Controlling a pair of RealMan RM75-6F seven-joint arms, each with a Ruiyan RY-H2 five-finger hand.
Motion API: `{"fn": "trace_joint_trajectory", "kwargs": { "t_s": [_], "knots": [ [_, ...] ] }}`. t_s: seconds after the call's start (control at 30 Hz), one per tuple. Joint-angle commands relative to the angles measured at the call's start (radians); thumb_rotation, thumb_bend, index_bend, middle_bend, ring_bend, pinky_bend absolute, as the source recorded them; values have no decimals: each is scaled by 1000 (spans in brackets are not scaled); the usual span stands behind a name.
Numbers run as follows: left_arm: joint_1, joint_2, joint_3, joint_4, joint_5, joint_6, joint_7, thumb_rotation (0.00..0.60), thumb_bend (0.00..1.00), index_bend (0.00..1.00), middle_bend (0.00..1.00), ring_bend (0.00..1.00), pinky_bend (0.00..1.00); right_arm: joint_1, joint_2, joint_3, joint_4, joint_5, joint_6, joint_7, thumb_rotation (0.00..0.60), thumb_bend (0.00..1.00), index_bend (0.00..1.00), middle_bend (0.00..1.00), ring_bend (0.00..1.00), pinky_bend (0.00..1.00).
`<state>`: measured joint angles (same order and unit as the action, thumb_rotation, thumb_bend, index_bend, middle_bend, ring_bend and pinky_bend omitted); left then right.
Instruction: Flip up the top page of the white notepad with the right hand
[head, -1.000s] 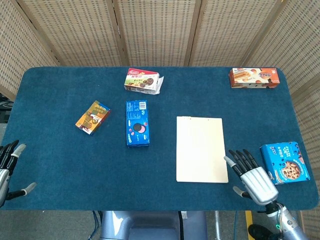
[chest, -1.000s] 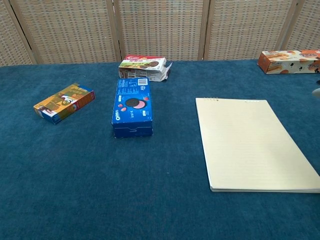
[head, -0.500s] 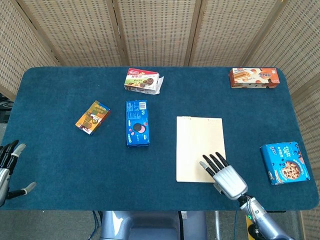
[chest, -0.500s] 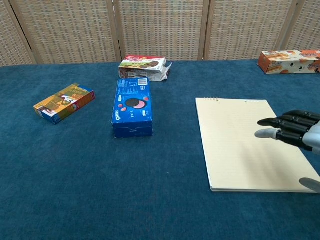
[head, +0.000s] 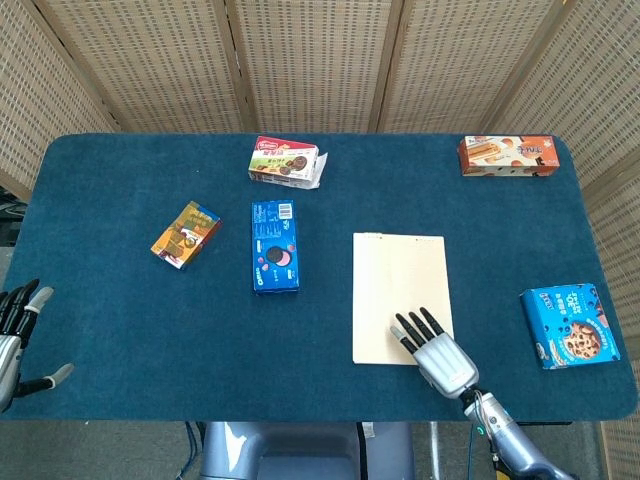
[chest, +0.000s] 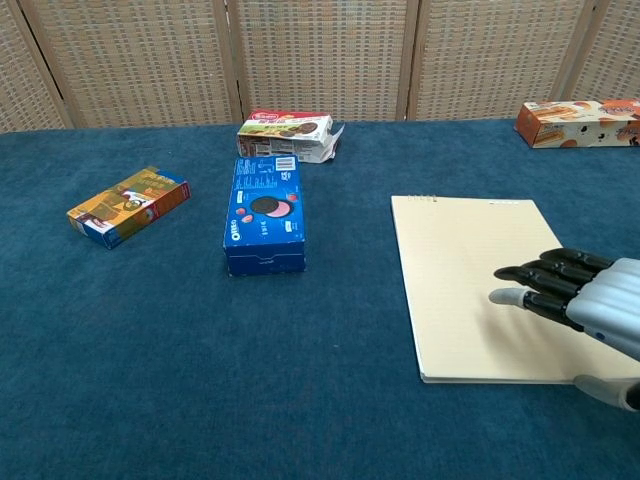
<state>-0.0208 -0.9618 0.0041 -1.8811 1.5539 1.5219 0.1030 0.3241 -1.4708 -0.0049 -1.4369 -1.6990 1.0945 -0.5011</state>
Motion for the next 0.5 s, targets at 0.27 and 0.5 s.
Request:
{"fn": "trace_joint_trajectory", "kwargs": {
  "t_s": [0.27,0.5],
  "knots": [
    [-1,-2,0,-1,-2,-2,5,600,0,0,0,0,0,6,-34,-9,44,14,19,-38,600,411,61,0,0,0],
    [-2,-3,0,-1,-5,-4,8,600,0,0,0,0,0,6,-35,-26,28,18,31,-44,600,411,61,0,0,0]
  ]
}}
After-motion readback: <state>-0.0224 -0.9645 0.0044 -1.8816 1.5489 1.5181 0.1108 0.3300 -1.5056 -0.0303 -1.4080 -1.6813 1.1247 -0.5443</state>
